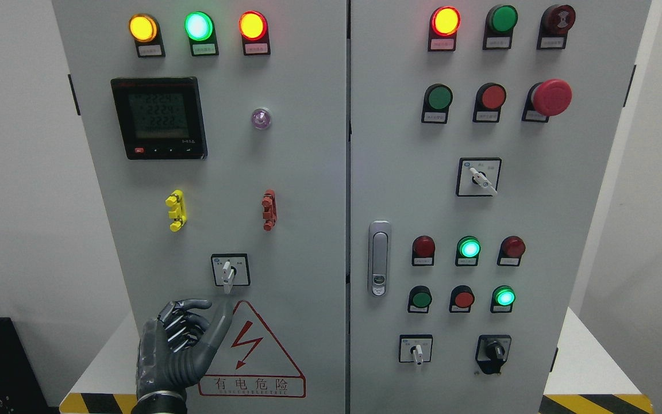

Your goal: Turn on light switch 1

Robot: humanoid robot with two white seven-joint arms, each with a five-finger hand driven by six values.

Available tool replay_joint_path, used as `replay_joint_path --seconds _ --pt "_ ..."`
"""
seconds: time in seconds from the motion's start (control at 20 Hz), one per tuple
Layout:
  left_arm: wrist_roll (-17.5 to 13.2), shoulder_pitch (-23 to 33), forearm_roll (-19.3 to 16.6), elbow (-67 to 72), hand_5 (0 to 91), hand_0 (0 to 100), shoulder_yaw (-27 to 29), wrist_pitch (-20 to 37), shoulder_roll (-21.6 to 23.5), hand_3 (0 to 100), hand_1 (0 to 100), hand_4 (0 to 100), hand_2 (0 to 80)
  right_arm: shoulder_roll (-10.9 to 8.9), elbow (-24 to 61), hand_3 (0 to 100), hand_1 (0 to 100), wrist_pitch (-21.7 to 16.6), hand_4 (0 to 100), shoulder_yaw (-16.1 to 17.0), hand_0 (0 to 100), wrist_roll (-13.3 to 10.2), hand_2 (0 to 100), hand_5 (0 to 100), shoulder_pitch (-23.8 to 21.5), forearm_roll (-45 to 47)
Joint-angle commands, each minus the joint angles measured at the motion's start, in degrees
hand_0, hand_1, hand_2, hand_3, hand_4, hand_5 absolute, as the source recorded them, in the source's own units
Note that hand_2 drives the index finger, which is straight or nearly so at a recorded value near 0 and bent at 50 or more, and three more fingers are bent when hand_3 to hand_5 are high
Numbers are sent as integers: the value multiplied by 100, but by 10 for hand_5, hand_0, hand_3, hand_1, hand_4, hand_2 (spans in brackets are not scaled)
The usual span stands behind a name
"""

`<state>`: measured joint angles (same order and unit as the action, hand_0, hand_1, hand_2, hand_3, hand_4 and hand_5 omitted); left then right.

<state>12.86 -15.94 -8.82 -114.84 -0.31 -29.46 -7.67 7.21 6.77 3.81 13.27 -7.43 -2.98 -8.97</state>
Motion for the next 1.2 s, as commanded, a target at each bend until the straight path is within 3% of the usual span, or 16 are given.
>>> replay_joint_path --seconds 0.0,1.15 --pt "15 -111 3 129 778 49 -154 -24 -42 828 664 869 498 0 0 0 0 -3 0 0 307 -4 0 0 -1 0" --pt "41 -445 -50 261 797 70 -163 -235 -77 846 671 878 515 0 0 0 0 -11 0 0 308 -4 0 0 -1 0"
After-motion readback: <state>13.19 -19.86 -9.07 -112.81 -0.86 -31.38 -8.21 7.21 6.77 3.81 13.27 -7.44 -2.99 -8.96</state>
